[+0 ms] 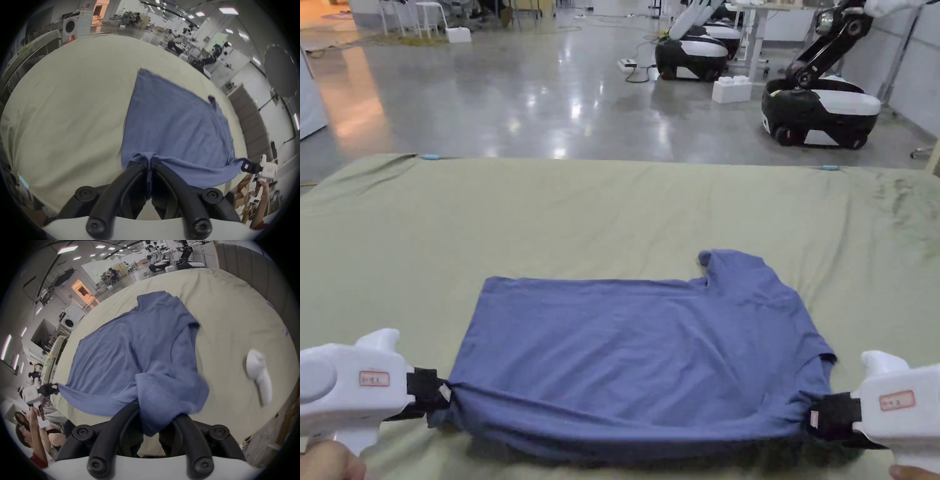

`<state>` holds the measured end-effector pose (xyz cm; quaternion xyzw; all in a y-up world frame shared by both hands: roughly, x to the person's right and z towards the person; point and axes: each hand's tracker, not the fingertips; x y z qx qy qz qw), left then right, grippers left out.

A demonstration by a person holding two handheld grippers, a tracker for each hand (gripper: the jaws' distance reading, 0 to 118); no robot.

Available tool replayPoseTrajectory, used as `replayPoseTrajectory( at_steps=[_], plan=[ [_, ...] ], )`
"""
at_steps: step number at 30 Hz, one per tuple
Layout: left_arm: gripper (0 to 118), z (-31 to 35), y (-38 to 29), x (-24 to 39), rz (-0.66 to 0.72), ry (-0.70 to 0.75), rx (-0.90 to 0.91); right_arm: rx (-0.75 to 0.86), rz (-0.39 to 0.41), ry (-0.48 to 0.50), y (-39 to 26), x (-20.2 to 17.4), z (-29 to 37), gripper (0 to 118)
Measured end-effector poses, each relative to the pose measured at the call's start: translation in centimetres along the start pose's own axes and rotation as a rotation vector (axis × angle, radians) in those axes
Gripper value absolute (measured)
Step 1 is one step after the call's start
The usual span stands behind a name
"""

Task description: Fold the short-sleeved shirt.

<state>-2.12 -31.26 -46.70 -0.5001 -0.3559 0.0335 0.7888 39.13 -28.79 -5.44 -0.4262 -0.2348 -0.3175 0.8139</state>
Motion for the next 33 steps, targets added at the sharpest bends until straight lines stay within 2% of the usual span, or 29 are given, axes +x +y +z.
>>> replayPoseTrajectory(
  at_steps=[3,5,8,9,10,12,13,14,16,17,18,20,21,22,23,24,25,26,28,29,30,31,33],
  plan=[
    [3,-2.8,2.6,0.4,0.011,0.092,-0.016,-0.023,-0.023,-0.008,4.2,0.0,-2.3,16],
    [3,-4.5,3.3,0.8,0.0,0.091,-0.002,-0.027,-0.028,-0.006,6.0,-0.3,-4.1,16],
    [3,-7.3,2.8,1.1,-0.017,0.151,-0.06,-0.094,0.024,-0.1,7.1,-0.3,-7.6,16],
    [3,-7.8,2.5,1.0,-0.012,0.155,-0.068,-0.112,0.017,-0.122,7.1,-0.3,-8.5,18],
    [6,-8.2,2.3,0.9,0.0,0.156,-0.063,-0.106,0.01,-0.12,6.9,-0.2,-9.0,25],
    [51,-8.1,2.3,0.3,0.061,0.142,-0.048,-0.097,0.008,-0.136,6.8,0.4,-8.9,67],
    [72,-7.5,2.4,0.1,0.087,0.108,-0.039,-0.069,-0.012,-0.15,6.7,0.4,-8.0,79],
    [80,-6.4,2.4,0.1,0.111,0.075,-0.026,-0.009,-0.014,-0.139,6.7,1.1,-6.9,81],
    [80,-1.4,2.2,0.8,0.087,-0.027,0.162,0.256,0.01,-0.082,4.5,0.6,-1.1,81],
    [80,1.5,1.2,2.0,0.042,-0.034,0.253,0.403,0.052,-0.064,2.9,0.0,1.9,81],
    [80,5.0,-0.3,3.4,-0.062,-0.018,0.384,0.552,0.11,-0.052,0.2,-0.9,5.2,81],
    [80,11.1,-3.9,5.3,-0.209,-0.061,0.611,0.791,0.142,-0.05,-5.2,-2.2,9.8,81],
    [80,13.8,-6.1,6.2,-0.239,-0.07,0.696,0.862,0.168,-0.036,-7.9,-2.7,11.5,81],
    [79,16.0,-8.1,6.9,-0.274,-0.08,0.783,0.927,0.176,-0.031,-10.2,-4.4,13.2,80],
    [75,17.9,-9.9,7.3,-0.315,-0.095,0.883,0.949,0.183,-0.036,-12.1,-5.2,14.4,73],
    [54,19.5,-11.2,8.0,-0.324,-0.094,0.928,0.963,0.21,-0.018,-13.8,-5.8,15.2,44],
    [6,20.6,-12.3,8.9,-0.352,-0.068,0.933,0.997,0.228,-0.036,-15.1,-6.5,15.8,3],
    [0,21.6,-14.0,9.8,-0.397,0.01,1.026,1.057,0.241,-0.096,-16.2,-6.4,15.7,2],
    [0,22.3,-13.8,10.3,-0.444,-0.087,0.961,0.955,0.336,-0.093,-16.2,-7.0,16.2,2],
    [0,22.1,-14.2,10.8,-0.436,-0.021,0.916,0.958,0.333,-0.149,-16.4,-7.2,15.9,2],
    [0,21.9,-14.8,10.8,-0.454,0.003,0.939,0.974,0.32,-0.106,-16.3,-7.4,15.8,2],
    [0,21.7,-14.3,10.5,-0.47,-0.04,0.923,0.958,0.304,-0.036,-16.2,-7.5,15.9,2],
    [0,21.2,-14.2,10.4,-0.443,0.004,0.905,0.965,0.303,-0.081,-15.8,-7.9,15.8,2]
  ],
)
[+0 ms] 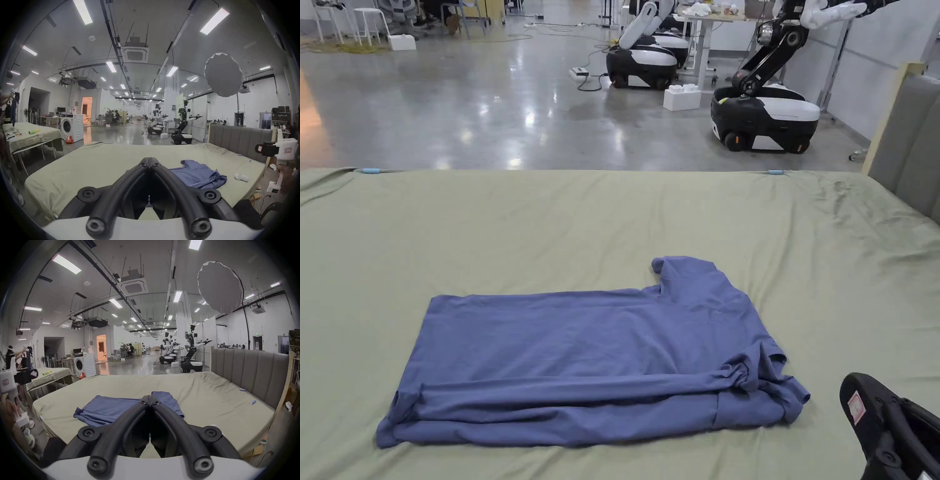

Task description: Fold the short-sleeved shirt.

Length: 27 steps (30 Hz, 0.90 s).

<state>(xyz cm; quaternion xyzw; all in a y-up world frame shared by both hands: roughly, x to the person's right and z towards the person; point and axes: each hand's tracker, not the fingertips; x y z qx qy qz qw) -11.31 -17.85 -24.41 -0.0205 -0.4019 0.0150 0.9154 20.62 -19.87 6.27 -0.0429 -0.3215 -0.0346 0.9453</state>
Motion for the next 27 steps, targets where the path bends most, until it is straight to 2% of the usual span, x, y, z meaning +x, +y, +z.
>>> replayPoseTrajectory(
  at_steps=[5,9,10,11,12,13,15,16,17,18,19,20,22,24,25,26,27],
  plan=[
    [0,-0.3,-2.0,-2.1,0.082,-0.022,-0.037,0.02,-0.012,-0.005,0.7,0.8,-0.8,2],
    [0,-0.3,-2.3,-2.2,0.079,-0.016,-0.055,0.007,-0.002,-0.016,1.1,2.4,-4.0,5],
    [0,-0.3,-2.4,-2.3,0.072,-0.01,-0.058,-0.018,0.039,-0.039,1.0,2.8,-5.8,22],
    [0,-0.3,-2.5,-2.3,0.068,-0.017,-0.07,-0.043,0.083,-0.072,0.8,3.4,-8.1,70],
    [0,-0.4,-2.7,-2.3,0.064,-0.023,-0.08,-0.082,0.11,-0.097,0.2,4.2,-11.0,103],
    [0,-0.4,-3.0,-2.2,0.062,-0.022,-0.082,-0.166,0.112,-0.118,-0.5,5.4,-13.7,113],
    [0,-0.4,-3.1,-2.0,0.072,-0.034,-0.088,-0.425,0.087,-0.176,-3.6,7.7,-20.2,113],
    [0,-0.3,-3.1,-1.9,0.073,-0.03,-0.077,-0.551,0.076,-0.175,-5.8,9.0,-23.1,113],
    [0,-0.3,-3.4,-1.9,0.08,-0.031,-0.076,-0.718,0.036,-0.134,-8.1,10.8,-25.2,113],
    [0,-0.3,-3.4,-1.6,0.091,-0.037,-0.078,-0.847,0.029,-0.154,-10.2,11.5,-26.8,111],
    [0,-0.4,-3.4,-1.6,0.101,-0.036,-0.085,-0.876,0.018,-0.145,-12.2,11.8,-27.2,108],
    [0,-0.4,-3.6,-1.5,0.103,-0.034,-0.092,-0.885,-0.039,-0.124,-13.6,12.1,-27.5,103],
    [0,-0.7,-3.8,-1.5,0.104,-0.025,-0.102,-0.944,-0.049,-0.099,-16.1,12.8,-27.7,101],
    [0,-1.6,-4.3,-1.8,0.137,-0.033,-0.128,-0.914,-0.157,-0.097,-16.4,13.4,-27.7,96],
    [7,-2.4,-4.6,-2.2,0.164,-0.038,-0.15,-0.871,-0.168,-0.104,-15.9,13.4,-26.9,90],
    [39,-3.4,-4.6,-2.3,0.191,-0.063,-0.178,-0.891,-0.155,-0.088,-15.5,13.6,-27.1,62],
    [78,-5.2,-4.9,-3.1,0.235,-0.109,-0.218,-0.886,-0.144,-0.081,-15.0,14.1,-27.2,35]
  ],
)
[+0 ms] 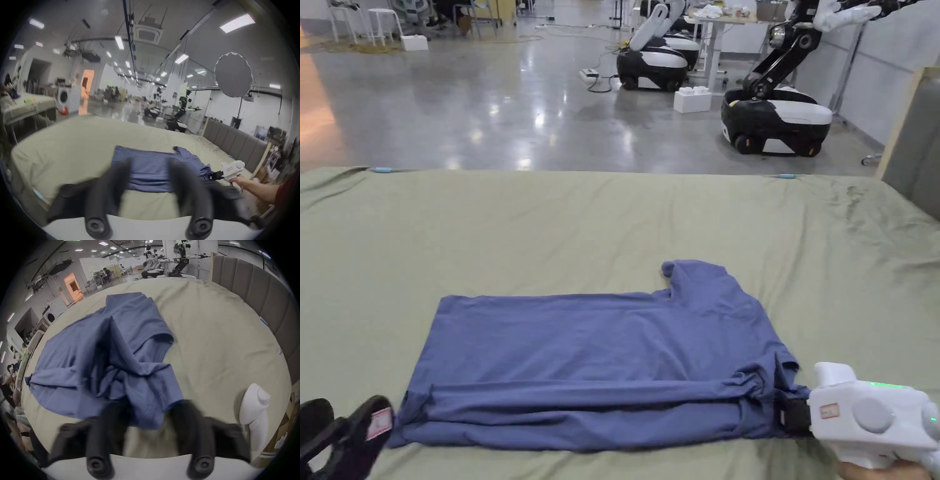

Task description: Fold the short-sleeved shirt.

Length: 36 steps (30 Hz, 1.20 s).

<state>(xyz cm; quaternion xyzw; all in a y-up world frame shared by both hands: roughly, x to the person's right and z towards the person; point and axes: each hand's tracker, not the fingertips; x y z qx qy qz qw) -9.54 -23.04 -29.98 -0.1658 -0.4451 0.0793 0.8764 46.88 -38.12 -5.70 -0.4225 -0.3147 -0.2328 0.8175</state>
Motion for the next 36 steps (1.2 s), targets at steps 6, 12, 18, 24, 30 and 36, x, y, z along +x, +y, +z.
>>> replayPoseTrajectory(
  at_steps=[6,12,18,24,30,36],
  plan=[
    [113,-16.7,-1.9,-8.9,0.133,0.218,-0.481,0.012,0.006,0.047,1.1,-0.6,0.8,14],
    [108,-23.7,-9.2,-12.4,0.128,0.264,-0.843,0.0,-0.012,0.04,-0.2,-1.9,1.0,14],
    [79,-23.6,-8.5,-11.6,0.075,0.31,-0.783,-0.009,-0.001,0.042,-0.7,-3.1,1.8,14],
    [8,-22.2,-6.0,-10.7,0.011,0.255,-0.731,0.017,0.04,0.024,-0.9,-4.3,3.3,13],
    [8,-18.0,-3.7,-9.8,0.124,0.146,-0.623,0.114,-0.003,0.096,-1.5,-4.2,9.8,13],
    [8,-9.9,-2.6,-8.2,0.13,0.113,-0.579,0.143,0.021,0.14,-4.8,-3.5,14.3,13]
  ],
)
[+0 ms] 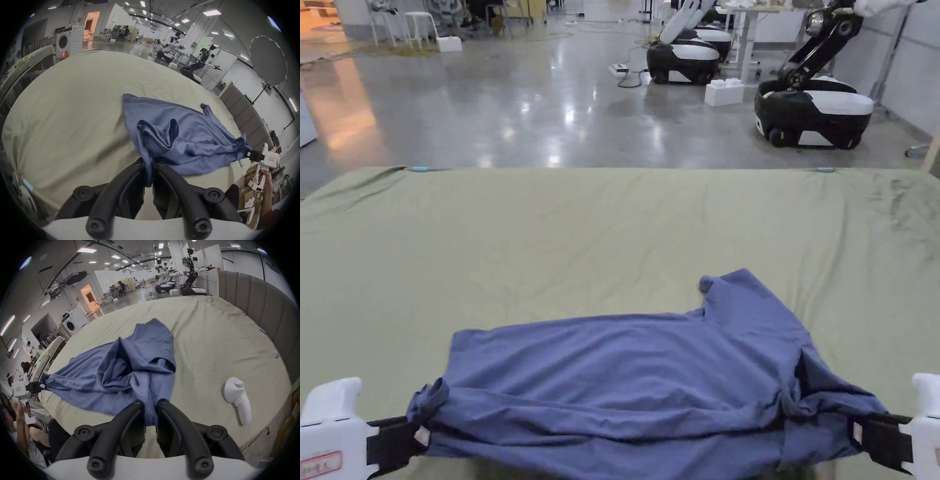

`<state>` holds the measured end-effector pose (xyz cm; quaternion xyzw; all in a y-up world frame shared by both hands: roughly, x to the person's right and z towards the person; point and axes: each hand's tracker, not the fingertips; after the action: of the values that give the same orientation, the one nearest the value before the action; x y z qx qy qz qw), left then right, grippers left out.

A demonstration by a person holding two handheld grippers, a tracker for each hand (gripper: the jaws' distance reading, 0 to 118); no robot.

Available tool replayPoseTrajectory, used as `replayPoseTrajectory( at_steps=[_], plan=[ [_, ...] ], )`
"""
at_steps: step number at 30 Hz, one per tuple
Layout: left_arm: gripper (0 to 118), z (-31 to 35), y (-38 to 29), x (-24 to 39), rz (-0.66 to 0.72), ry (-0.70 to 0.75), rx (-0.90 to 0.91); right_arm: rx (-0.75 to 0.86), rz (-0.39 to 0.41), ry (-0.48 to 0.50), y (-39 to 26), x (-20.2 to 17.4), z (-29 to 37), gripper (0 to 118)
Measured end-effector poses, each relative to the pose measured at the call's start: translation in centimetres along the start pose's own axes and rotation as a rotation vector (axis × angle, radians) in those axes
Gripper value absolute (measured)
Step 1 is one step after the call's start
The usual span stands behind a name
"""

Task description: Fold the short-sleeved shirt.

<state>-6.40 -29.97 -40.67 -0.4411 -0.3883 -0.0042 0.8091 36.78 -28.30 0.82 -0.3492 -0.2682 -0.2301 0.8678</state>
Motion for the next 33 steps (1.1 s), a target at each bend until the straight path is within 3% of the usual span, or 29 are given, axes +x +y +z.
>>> replayPoseTrajectory(
  at_steps=[2,4,8,12,14,15,16,17,18,20,22,25,26,27,28,29,30,31,33],
  plan=[
    [8,1.8,-1.4,-0.7,0.057,-0.048,-0.001,-0.045,-0.015,0.025,-1.1,0.6,0.6,13],
    [8,2.7,-3.2,-1.2,0.083,-0.041,-0.006,-0.054,-0.091,0.022,-3.0,1.6,0.7,13],
    [8,0.7,-6.7,-3.0,0.127,-0.004,-0.1,-0.154,-0.091,-0.014,-6.5,2.7,-1.6,13],
    [8,-0.5,-7.9,-4.1,0.197,-0.024,-0.092,-0.125,-0.147,0.007,-8.0,3.5,-2.6,13],
    [8,-0.4,-7.3,-4.4,0.222,-0.043,-0.079,-0.117,-0.136,-0.01,-7.5,3.5,-2.5,13],
    [14,-0.1,-6.8,-4.6,0.224,-0.057,-0.068,-0.107,-0.119,-0.043,-7.0,3.4,-2.2,15],
    [32,0.4,-6.3,-4.7,0.228,-0.062,-0.054,-0.119,-0.081,-0.104,-6.6,3.1,-1.7,30],
    [61,1.5,-5.8,-4.6,0.232,-0.063,-0.027,-0.106,-0.036,-0.163,-6.2,2.5,-0.5,59],
    [77,3.1,-5.1,-4.3,0.215,-0.057,0.045,-0.036,0.022,-0.201,-5.9,1.4,1.5,74],
    [81,8.0,-4.3,-2.2,0.081,0.035,0.235,0.192,0.13,-0.235,-6.0,-1.2,6.6,78],
    [81,13.2,-5.0,1.9,-0.121,0.143,0.482,0.47,0.155,-0.265,-7.1,-4.8,12.0,78],
    [81,18.4,-6.5,7.4,-0.291,0.131,0.748,0.742,0.238,-0.127,-8.5,-9.4,16.3,77],
    [73,19.6,-7.1,9.1,-0.322,0.131,0.836,0.768,0.233,-0.152,-8.5,-11.1,17.1,60],
    [45,19.7,-7.7,8.5,-0.347,0.114,0.909,0.81,0.258,-0.151,-8.3,-12.4,17.5,17],
    [0,20.1,-7.8,9.6,-0.376,0.11,0.934,0.83,0.275,-0.163,-8.1,-13.4,17.6,3],
    [0,20.1,-7.9,10.2,-0.399,0.24,0.943,0.863,0.262,-0.148,-8.3,-13.7,17.7,3],
    [0,20.6,-7.8,10.5,-0.383,0.153,0.947,0.832,0.255,-0.081,-7.7,-14.0,17.7,3],
    [0,20.5,-7.2,10.3,-0.375,0.034,0.912,0.82,0.245,-0.097,-7.5,-14.1,17.4,3],
    [0,20.0,-7.1,10.1,-0.338,0.096,0.902,0.794,0.244,-0.072,-7.2,-14.0,17.0,3]
  ],
)
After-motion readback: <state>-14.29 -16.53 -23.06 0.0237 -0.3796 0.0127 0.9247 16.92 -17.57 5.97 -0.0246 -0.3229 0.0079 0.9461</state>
